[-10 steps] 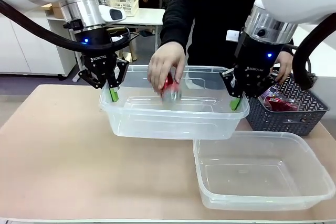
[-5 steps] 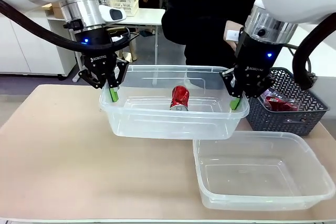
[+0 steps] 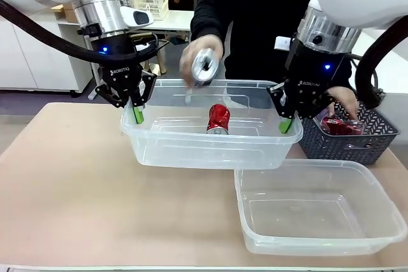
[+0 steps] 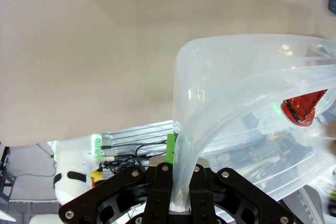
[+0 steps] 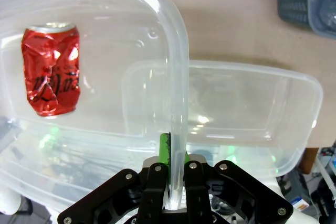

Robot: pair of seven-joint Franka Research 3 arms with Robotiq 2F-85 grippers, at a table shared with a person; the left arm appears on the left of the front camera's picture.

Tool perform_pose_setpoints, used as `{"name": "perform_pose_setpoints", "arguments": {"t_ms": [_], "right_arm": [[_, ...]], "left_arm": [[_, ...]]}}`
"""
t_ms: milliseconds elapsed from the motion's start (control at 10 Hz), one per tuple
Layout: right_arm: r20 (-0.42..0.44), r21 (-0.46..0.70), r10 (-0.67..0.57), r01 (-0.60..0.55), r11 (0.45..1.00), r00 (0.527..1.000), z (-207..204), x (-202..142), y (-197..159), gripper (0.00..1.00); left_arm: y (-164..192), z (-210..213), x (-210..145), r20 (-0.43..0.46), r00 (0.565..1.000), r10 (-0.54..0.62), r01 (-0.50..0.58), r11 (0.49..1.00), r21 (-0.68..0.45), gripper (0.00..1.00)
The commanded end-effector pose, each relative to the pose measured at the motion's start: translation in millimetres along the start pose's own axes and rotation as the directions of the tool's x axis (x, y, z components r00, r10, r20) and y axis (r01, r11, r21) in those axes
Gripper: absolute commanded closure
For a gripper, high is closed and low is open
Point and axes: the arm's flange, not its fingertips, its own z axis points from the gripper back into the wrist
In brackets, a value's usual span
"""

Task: Sort the waste into each basket.
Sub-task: Offer the picked Organizing box to the human.

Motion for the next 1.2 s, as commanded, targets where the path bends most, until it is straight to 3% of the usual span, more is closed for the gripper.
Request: {"name": "perform_pose_setpoints", "arguments": {"t_ms": [0,1100], "right_arm": [[-0.003,-0.011,0.015,-0.015,1.000,1.000,1.3,1.6,-0.4,0.96],[-0.003,-0.011,0.015,-0.015,1.000,1.000,1.3,1.6,-0.4,0.96]], "left_arm": [[-0.3,5.3,-3.7,-0.002,1.000,-0.013,0.013,1.000,-0.015,0.96],[-0.3,5.3,-3.7,-0.002,1.000,-0.013,0.013,1.000,-0.015,0.96]]}}
